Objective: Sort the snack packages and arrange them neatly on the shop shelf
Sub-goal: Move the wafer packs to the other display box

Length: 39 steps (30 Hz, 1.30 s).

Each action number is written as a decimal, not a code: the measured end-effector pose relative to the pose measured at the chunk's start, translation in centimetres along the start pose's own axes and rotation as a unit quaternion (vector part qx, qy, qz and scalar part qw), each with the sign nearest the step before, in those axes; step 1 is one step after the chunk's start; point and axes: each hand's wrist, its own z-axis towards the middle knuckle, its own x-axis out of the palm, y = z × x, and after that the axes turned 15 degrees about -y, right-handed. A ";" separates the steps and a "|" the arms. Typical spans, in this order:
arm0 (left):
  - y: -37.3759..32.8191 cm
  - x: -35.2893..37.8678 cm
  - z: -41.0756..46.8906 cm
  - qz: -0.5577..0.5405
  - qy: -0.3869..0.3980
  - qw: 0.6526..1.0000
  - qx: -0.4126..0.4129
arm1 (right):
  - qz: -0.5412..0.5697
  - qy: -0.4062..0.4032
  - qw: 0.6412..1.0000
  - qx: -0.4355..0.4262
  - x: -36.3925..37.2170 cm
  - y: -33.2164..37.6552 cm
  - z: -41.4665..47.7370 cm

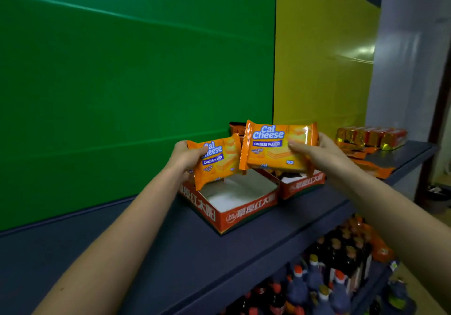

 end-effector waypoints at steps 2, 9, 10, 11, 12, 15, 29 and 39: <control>1.0 0.7 1.9 0.035 -0.008 0.999 0.013 | 0.004 0.026 1.000 0.000 1.2 -0.5 1.3; 3.4 2.3 5.3 0.131 -0.040 0.990 0.045 | -0.022 0.086 0.996 0.004 4.7 -2.1 4.9; 3.6 2.4 5.5 0.137 -0.044 0.988 0.050 | -0.027 0.098 0.995 0.001 5.1 -2.3 5.4; 3.7 2.4 5.5 0.146 -0.048 0.987 0.056 | -0.032 0.109 0.994 -0.001 5.5 -2.5 5.8; 3.9 2.4 5.6 0.163 -0.054 0.983 0.065 | -0.039 0.120 0.992 -0.003 6.0 -2.7 6.3; 3.7 2.1 5.7 0.256 -0.084 0.956 0.114 | -0.066 0.158 0.985 -0.009 7.4 -3.4 7.7; 3.5 0.5 5.7 0.453 -0.121 0.835 0.287 | -0.132 0.296 0.945 -0.054 13.6 -6.8 8.7; 3.5 -2.0 3.6 0.509 -0.173 0.783 0.313 | -0.320 0.253 0.862 -0.301 15.7 -6.7 9.4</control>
